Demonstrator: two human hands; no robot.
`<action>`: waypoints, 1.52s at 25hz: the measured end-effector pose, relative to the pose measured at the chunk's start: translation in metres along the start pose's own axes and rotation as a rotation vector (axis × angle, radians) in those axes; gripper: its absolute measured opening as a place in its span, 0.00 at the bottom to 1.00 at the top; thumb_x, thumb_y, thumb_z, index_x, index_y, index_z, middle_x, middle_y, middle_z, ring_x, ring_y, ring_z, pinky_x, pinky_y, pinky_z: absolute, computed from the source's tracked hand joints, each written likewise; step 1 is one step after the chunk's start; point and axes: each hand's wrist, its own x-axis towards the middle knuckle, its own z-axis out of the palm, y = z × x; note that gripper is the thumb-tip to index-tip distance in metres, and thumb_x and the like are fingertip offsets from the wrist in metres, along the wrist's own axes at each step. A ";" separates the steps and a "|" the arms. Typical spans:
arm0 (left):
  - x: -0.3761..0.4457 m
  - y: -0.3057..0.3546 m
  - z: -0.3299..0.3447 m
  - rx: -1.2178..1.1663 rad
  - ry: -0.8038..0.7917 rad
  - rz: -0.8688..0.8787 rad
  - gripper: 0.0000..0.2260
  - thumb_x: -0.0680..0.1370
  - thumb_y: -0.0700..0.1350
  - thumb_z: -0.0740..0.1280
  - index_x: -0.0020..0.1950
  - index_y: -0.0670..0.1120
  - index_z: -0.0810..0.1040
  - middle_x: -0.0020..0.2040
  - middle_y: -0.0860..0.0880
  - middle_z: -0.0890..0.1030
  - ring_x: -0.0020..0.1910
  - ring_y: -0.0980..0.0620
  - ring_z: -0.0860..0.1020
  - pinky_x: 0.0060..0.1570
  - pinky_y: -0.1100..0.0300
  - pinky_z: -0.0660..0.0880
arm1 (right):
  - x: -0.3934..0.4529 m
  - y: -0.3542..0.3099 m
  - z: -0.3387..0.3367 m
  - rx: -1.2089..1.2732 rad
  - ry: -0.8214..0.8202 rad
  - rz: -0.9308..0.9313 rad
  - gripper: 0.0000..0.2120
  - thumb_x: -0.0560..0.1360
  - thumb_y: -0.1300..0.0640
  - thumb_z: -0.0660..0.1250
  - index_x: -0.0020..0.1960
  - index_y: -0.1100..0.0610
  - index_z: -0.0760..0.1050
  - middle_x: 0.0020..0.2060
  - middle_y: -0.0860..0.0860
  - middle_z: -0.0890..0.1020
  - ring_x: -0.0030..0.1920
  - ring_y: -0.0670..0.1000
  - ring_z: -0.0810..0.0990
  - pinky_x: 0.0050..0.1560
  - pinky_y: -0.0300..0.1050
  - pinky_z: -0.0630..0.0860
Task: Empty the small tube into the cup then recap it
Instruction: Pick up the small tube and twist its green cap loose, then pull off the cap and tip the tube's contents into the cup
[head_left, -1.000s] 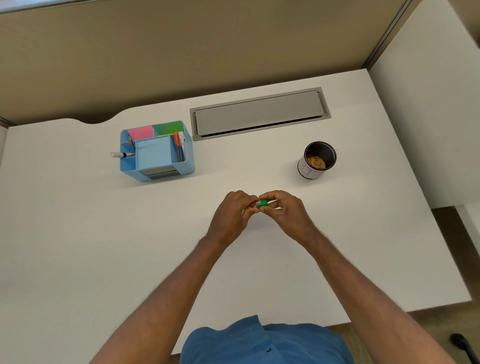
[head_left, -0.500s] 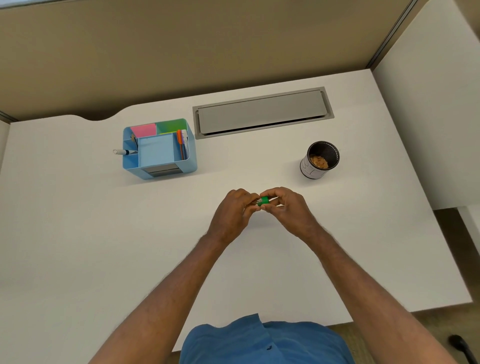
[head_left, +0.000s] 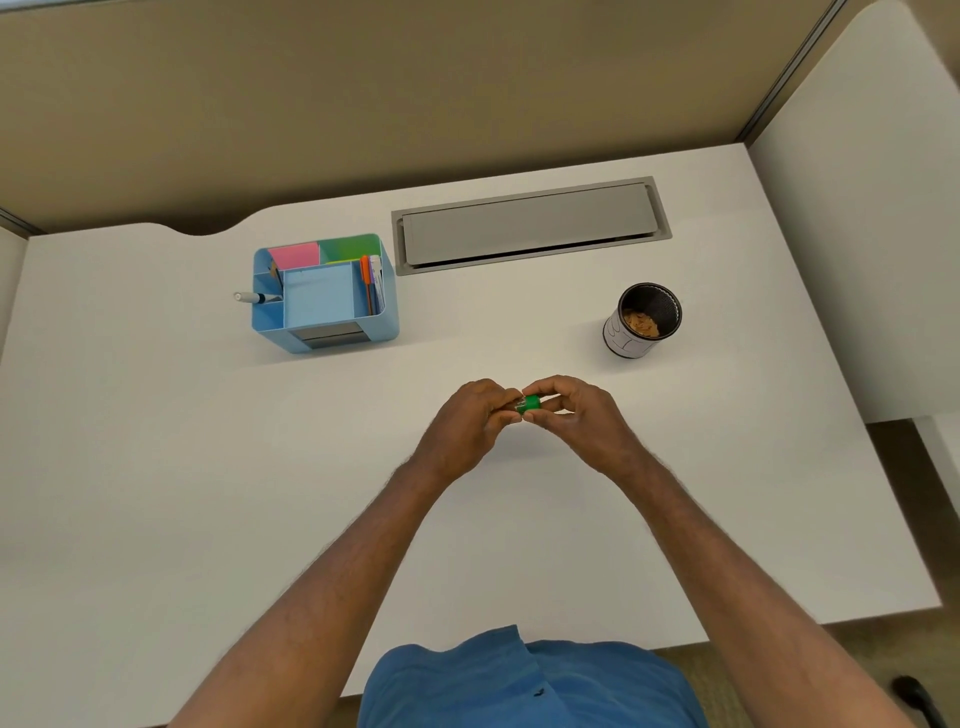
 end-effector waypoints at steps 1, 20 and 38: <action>0.001 -0.001 -0.001 -0.020 -0.020 -0.013 0.09 0.82 0.45 0.67 0.58 0.47 0.83 0.47 0.47 0.84 0.47 0.50 0.77 0.47 0.51 0.77 | -0.002 0.000 0.001 0.038 -0.005 0.017 0.14 0.74 0.57 0.78 0.58 0.48 0.83 0.53 0.43 0.86 0.51 0.43 0.86 0.48 0.32 0.80; -0.007 0.001 0.002 -0.092 0.045 -0.084 0.10 0.78 0.50 0.72 0.58 0.52 0.85 0.47 0.51 0.87 0.44 0.52 0.81 0.46 0.47 0.80 | -0.005 -0.004 0.005 0.108 0.003 0.063 0.10 0.74 0.58 0.79 0.55 0.52 0.85 0.47 0.49 0.89 0.51 0.51 0.88 0.59 0.56 0.83; -0.009 -0.006 -0.003 -0.151 0.077 -0.192 0.14 0.76 0.48 0.75 0.61 0.50 0.83 0.53 0.53 0.86 0.49 0.56 0.81 0.53 0.52 0.81 | -0.006 0.003 0.000 0.145 0.057 0.040 0.11 0.75 0.59 0.77 0.56 0.50 0.84 0.50 0.44 0.86 0.46 0.41 0.81 0.51 0.39 0.79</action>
